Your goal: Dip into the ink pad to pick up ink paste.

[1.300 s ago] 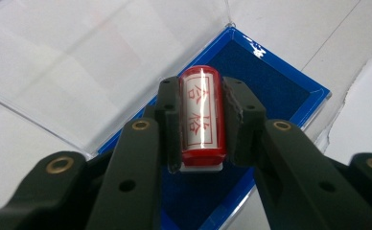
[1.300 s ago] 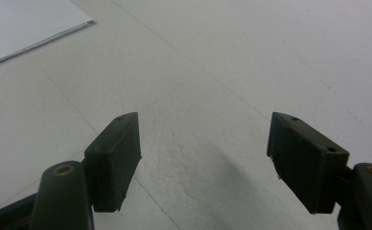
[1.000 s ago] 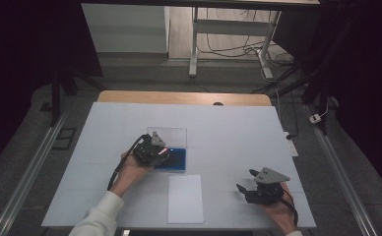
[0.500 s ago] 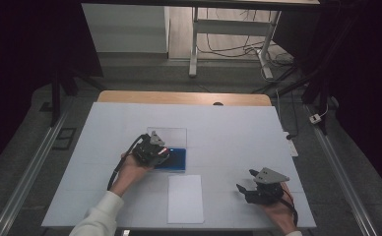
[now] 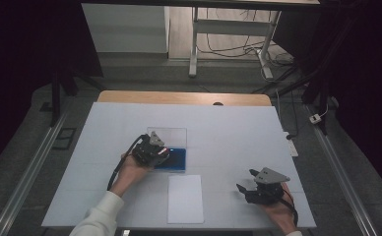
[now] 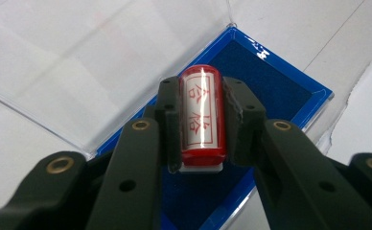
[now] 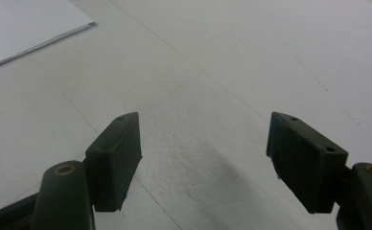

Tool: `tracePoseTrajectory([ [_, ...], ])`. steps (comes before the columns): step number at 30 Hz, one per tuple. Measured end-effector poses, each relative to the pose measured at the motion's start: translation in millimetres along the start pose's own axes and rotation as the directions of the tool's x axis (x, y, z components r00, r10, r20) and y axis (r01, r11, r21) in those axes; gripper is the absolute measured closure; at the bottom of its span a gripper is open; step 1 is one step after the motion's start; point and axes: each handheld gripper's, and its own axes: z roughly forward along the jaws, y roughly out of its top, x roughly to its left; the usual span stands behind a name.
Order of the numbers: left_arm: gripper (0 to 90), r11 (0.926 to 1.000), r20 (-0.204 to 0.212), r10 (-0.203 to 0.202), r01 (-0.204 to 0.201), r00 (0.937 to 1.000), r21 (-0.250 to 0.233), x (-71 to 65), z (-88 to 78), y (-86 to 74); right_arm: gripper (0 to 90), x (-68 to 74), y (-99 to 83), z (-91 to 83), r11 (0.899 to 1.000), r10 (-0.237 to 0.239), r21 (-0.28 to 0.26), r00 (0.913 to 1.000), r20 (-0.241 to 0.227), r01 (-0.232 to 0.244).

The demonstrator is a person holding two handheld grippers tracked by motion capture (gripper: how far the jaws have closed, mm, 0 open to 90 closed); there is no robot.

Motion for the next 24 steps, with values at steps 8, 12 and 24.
tracePoseTrajectory([
  [8, 70.7, 1.0, 0.002, 0.001, -0.001, 1.0, -0.003, 0.3, -0.4, -0.2, 27.2, -0.5, -0.3, 0.0, 1.0, -0.002, 0.001, 1.0, 0.001, 0.002],
  [12, 70.4, 0.9998, 0.006, 0.007, -0.007, 1.0, -0.019, 1.1, -4.6, 0.4, 27.2, -1.1, -0.6, 0.3, 1.0, 0.002, -0.001, 1.0, 0.0, -0.002],
  [24, 70.1, 0.9923, -0.008, 0.03, -0.031, 0.9995, -0.12, -6.8, -38.0, 16.1, 27.4, -2.0, -1.1, -1.0, 1.0, 0.001, -0.001, 1.0, 0.0, -0.001],
])
